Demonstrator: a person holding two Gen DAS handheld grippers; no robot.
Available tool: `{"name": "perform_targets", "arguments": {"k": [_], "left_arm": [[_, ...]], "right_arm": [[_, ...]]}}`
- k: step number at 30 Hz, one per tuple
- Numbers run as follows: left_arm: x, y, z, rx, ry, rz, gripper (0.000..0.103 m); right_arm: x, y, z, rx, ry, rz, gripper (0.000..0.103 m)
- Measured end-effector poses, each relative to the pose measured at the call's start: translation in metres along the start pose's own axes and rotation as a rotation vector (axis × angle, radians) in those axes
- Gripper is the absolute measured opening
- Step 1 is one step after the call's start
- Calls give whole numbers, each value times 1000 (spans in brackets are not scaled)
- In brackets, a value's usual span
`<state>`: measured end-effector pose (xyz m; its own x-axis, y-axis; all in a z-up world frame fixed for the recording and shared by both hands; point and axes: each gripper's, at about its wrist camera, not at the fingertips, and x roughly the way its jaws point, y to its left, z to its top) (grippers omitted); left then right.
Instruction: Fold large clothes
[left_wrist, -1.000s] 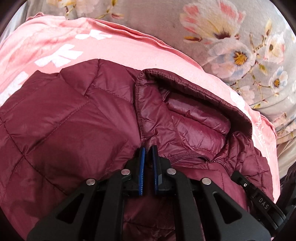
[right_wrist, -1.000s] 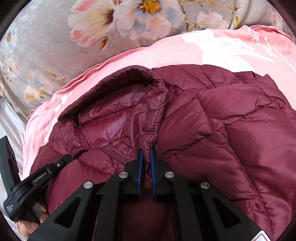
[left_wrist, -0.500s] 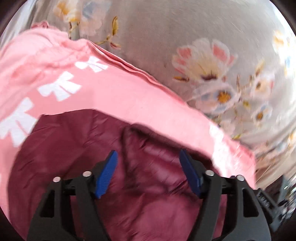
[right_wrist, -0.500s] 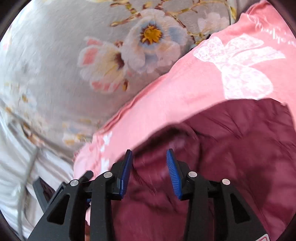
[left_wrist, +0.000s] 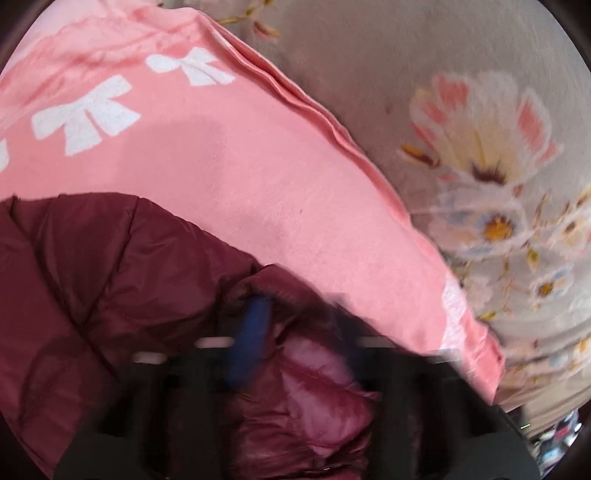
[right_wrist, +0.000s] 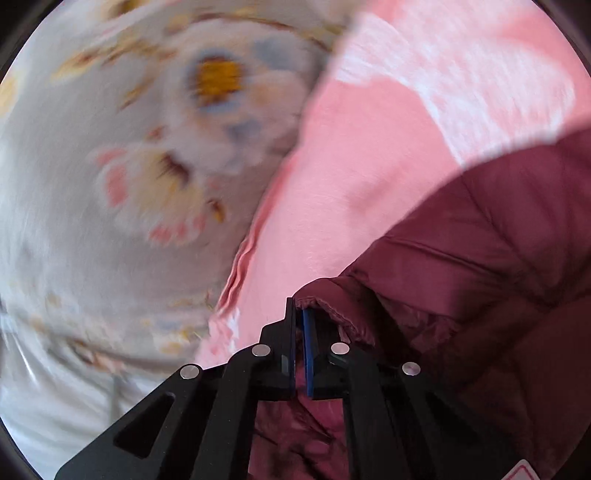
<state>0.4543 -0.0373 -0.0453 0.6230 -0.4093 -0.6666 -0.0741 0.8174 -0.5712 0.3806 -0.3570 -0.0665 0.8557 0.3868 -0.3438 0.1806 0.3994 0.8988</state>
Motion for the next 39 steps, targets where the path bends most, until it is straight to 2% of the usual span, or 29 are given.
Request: {"name": "perform_targets", "arguments": {"k": [3, 4, 8, 11, 16, 28, 39], "left_arm": [[-22, -1, -12, 98, -47, -11, 3], [-28, -3, -15, 127, -61, -6, 3], [-30, 1, -34, 202, -64, 42, 2], [-8, 13, -41, 186, -2, 71, 3], [3, 14, -46, 219, -7, 97, 3], [8, 8, -54, 273, -38, 143, 4], [8, 7, -54, 286, -44, 156, 4]], "right_arm": [[-16, 19, -17, -228, -1, -88, 4], [-15, 21, -24, -307, 12, -152, 4], [-2, 3, -30, -349, 69, -271, 3], [9, 0, -33, -401, 81, -353, 2], [22, 2, -44, -486, 84, -453, 0], [35, 17, -57, -648, 49, -628, 0], [41, 21, -62, -686, 42, -672, 0]]}}
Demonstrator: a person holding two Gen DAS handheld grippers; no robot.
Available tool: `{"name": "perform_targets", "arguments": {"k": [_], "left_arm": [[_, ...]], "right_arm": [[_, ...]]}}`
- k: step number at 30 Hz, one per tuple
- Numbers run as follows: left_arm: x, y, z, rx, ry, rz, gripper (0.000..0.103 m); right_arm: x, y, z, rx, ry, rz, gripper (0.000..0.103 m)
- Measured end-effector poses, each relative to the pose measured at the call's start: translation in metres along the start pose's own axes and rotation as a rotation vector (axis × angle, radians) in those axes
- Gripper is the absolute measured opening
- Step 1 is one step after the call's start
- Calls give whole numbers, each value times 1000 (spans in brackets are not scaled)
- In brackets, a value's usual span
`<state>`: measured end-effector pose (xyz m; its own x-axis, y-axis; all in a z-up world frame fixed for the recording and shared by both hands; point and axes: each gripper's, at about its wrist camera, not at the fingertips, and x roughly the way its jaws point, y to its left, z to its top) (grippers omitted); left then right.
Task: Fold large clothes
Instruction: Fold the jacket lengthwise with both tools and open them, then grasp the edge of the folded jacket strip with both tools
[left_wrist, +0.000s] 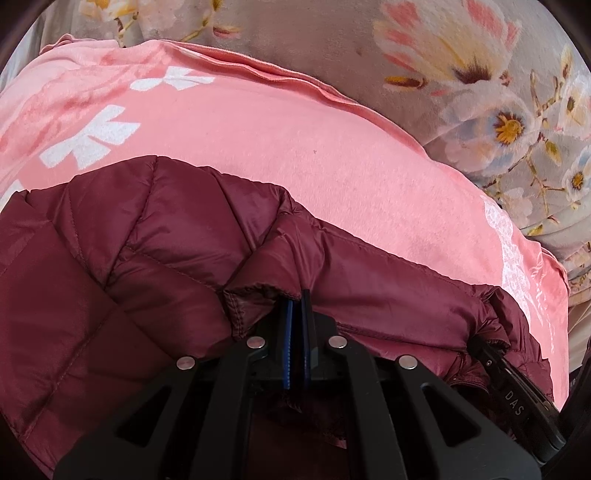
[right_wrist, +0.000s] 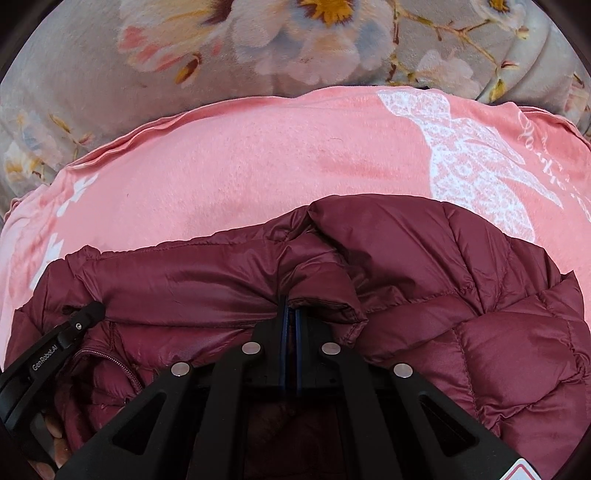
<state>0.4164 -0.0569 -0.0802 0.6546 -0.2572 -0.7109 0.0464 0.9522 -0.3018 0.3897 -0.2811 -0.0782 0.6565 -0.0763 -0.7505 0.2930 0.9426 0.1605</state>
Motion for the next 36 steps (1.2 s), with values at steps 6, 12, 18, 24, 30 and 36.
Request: {"name": "perform_targets", "arguments": {"k": [6, 12, 18, 24, 30, 36], "left_arm": [[1, 0, 0, -3, -1, -1, 4], [-21, 23, -8, -82, -2, -98, 7], [-109, 55, -55, 3, -64, -105, 57], [-201, 125, -116, -65, -26, -111, 83], [-267, 200, -175, -154, -1, -20, 85], [-293, 238, -219, -225, 1, -56, 85]], "right_arm": [[0, -3, 2, 22, 1, 27, 0], [-58, -30, -28, 98, -11, 192, 18], [-164, -76, -102, 62, -74, 244, 39], [-276, -141, -209, 102, -142, 196, 61], [-314, -181, -298, 183, -106, 136, 65], [-305, -191, -328, 247, -87, 150, 67]]}}
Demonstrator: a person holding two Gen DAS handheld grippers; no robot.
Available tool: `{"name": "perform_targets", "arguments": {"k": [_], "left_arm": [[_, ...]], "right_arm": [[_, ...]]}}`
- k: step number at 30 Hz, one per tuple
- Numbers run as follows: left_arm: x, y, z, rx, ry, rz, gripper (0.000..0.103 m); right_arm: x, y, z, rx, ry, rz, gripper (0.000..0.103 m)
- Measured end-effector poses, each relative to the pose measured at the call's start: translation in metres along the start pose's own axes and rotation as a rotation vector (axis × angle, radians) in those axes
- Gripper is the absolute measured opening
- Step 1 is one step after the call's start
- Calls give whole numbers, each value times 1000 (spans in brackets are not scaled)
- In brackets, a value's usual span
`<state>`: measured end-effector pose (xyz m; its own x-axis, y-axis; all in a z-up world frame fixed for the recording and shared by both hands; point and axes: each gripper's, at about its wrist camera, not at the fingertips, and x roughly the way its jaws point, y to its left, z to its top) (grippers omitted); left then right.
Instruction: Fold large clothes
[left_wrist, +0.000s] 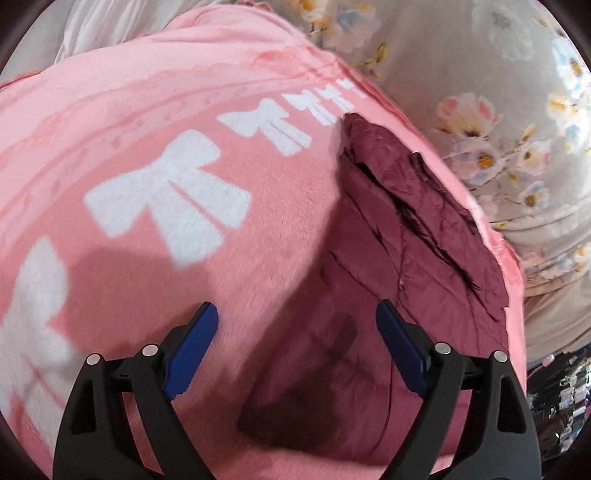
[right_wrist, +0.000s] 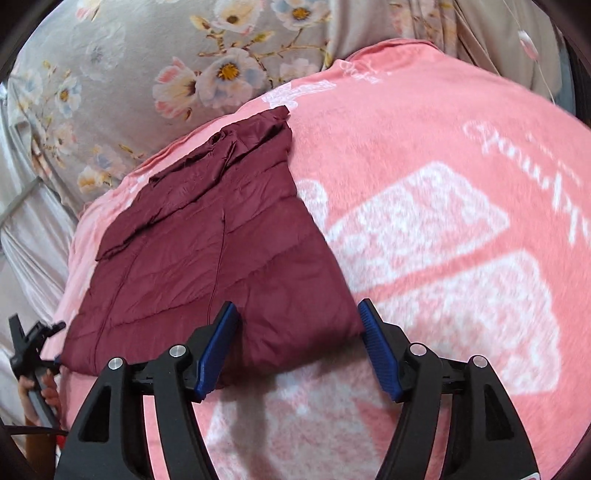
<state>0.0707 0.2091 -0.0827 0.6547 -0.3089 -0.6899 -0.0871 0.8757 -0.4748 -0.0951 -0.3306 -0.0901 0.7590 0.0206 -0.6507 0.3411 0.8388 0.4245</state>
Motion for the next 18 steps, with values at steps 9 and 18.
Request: {"name": "perform_targets", "arguments": {"k": [9, 18], "left_arm": [[-3, -19, -21, 28, 60, -100, 53], [-61, -42, -25, 112, -30, -156, 5]], "right_arm": [[7, 4, 2, 68, -7, 54, 26], [-65, 34, -1, -47, -165, 149, 4]]}}
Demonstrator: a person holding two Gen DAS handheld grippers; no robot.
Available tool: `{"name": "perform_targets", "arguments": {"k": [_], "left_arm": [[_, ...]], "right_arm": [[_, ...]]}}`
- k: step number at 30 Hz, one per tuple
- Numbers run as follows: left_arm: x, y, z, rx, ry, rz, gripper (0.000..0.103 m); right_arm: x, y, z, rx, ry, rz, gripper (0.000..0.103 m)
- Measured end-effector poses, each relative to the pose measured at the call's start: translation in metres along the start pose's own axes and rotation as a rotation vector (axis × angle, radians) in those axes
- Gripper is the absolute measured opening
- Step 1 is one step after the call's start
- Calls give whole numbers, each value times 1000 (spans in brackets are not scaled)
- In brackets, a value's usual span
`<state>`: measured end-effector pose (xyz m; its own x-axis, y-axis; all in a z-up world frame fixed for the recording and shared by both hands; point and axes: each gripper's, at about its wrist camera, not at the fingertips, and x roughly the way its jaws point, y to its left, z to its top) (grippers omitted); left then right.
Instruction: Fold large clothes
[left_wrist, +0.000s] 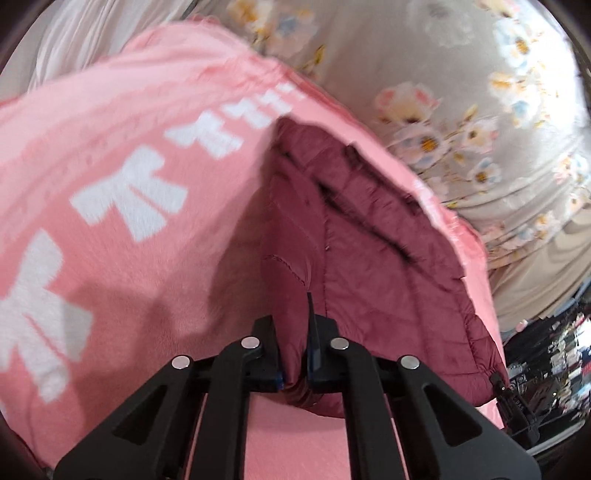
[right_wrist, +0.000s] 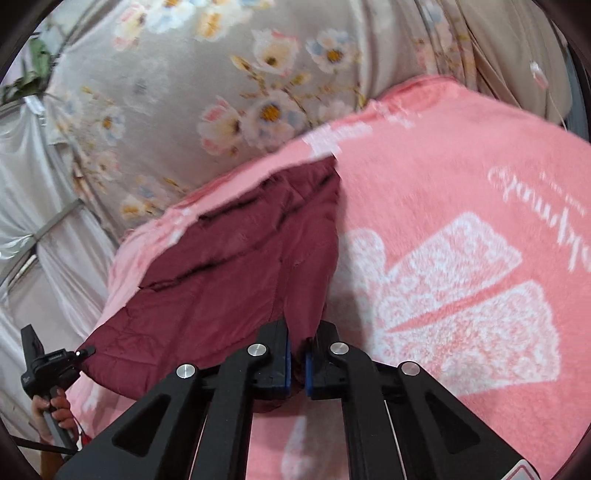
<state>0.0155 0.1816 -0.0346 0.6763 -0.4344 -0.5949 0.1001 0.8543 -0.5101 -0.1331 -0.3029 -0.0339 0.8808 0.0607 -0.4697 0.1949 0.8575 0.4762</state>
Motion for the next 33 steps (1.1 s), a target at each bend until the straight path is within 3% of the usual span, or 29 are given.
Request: {"name": "perform_targets", "arguments": {"k": [9, 13, 15, 18, 20, 23, 27, 33], "left_arm": [[-155, -20, -9, 46, -250, -129, 5], [-216, -37, -5, 77, -395, -172, 5], [-225, -48, 1, 105, -437, -163, 5], [-197, -57, 22, 136, -421, -117, 6], [-168, -56, 35, 136, -382, -78, 6], [-98, -57, 60, 147, -299, 25, 6], [-30, -54, 78, 168, -252, 117, 6], [38, -49, 94, 166, -190, 201, 6]], "right_arm": [[-159, 36, 16, -158, -263, 126, 4], [-193, 50, 34, -160, -376, 205, 4], [-182, 52, 49, -139, -396, 220, 4], [-139, 46, 63, -91, -347, 198, 4], [-87, 33, 74, -30, -267, 151, 4], [-20, 17, 79, 44, -175, 101, 4], [36, 12, 83, 50, -116, 23, 4], [94, 2, 87, 89, -63, -68, 4]]}}
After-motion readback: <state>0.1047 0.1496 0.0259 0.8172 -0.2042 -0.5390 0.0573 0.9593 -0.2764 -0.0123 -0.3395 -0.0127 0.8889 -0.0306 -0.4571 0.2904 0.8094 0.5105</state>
